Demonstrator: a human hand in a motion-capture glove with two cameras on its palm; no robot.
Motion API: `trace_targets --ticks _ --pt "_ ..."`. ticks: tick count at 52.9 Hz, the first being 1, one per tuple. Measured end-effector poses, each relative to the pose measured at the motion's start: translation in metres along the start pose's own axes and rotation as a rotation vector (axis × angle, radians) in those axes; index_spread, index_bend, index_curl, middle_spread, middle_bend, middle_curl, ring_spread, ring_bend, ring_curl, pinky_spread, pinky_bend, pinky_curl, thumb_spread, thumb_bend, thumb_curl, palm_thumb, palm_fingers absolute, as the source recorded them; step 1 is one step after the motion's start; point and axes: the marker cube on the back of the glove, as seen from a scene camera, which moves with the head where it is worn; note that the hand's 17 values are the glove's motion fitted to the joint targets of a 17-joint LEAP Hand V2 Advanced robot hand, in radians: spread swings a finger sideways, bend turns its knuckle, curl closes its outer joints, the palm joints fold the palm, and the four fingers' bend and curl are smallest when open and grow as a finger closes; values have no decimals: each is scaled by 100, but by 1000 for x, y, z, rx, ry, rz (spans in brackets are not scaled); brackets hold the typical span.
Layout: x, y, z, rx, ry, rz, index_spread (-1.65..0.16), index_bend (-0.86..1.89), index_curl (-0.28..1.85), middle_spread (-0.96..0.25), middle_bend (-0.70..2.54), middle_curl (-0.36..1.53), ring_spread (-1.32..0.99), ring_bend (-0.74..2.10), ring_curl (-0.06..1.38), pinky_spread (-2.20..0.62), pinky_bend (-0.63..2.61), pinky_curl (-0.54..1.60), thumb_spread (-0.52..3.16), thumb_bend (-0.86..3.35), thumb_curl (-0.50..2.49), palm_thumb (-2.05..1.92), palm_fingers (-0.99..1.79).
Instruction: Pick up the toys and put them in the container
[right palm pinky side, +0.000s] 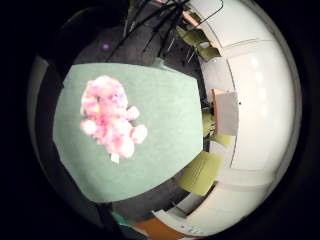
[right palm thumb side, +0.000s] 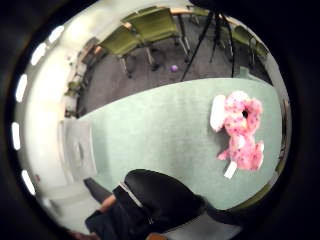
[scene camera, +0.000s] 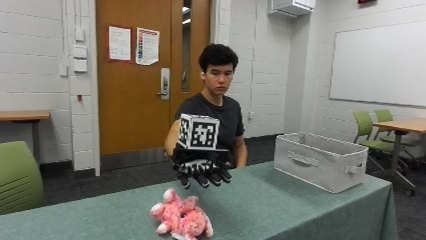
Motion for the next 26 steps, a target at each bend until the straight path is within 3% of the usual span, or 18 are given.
trace_targets --ticks 13,26 --pt "18 -26 73 -116 -37 33 -30 12 24 -13 14 32 -22 18 29 -1 84 36 78 -12 17 -17 -14" --pt "21 -27 108 -224 -54 33 -31 12 23 -12 12 28 -20 18 29 -1 96 39 78 -11 17 -15 -14"
